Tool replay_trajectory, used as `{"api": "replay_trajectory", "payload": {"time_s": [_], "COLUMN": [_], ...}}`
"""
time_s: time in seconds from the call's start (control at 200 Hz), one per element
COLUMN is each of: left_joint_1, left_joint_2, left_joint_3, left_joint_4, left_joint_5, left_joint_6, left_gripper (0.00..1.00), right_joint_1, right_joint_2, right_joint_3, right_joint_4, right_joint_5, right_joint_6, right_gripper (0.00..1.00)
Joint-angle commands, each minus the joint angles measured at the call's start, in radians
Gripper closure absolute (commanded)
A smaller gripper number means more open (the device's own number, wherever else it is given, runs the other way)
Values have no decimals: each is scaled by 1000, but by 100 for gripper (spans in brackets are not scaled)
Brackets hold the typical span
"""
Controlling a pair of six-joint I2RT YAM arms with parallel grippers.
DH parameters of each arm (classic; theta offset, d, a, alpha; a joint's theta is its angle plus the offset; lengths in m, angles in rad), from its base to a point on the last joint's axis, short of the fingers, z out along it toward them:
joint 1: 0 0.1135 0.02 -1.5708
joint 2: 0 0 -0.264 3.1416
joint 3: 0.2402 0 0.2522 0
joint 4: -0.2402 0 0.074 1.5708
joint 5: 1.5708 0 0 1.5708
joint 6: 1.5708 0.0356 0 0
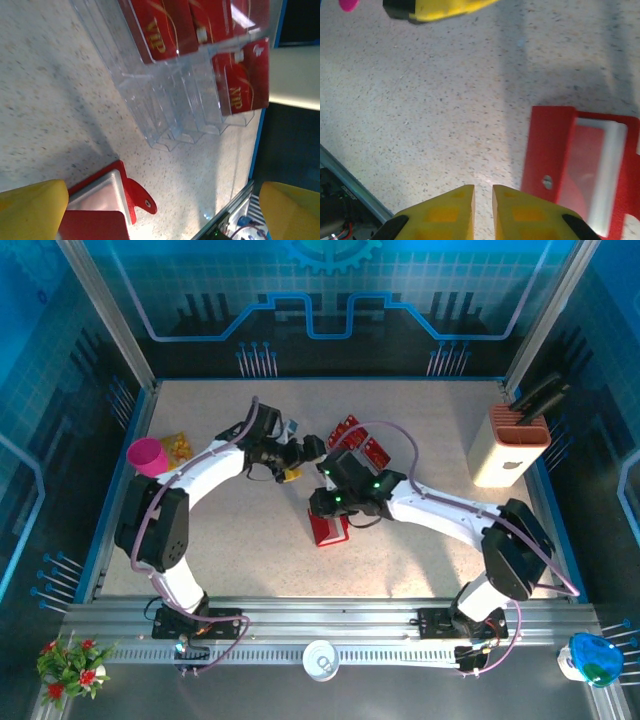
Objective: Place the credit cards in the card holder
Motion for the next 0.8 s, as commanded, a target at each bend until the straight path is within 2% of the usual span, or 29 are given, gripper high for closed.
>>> {"api": "replay_trajectory", "payload": {"time_s": [0.0,0.505,0.795], "left_joint_1": [40,48,-67], "left_joint_2": [-41,-67,-58], "left_joint_3": [-3,-80,-93], "left_joint_4": [-70,-249,-308], "left_joint_5": [-5,-86,-164], "left_joint_6": [-16,147,234], "left_gripper": [1,1,1], "right_joint_1": [21,-60,-76], "right_joint_2": [58,78,76], "right_joint_3": [41,-191,-256], "right_joint_4": [-46,72,101], "right_joint_5": [8,5,18], "right_joint_6": [-26,32,45], "right_gripper": [84,91,93]}}
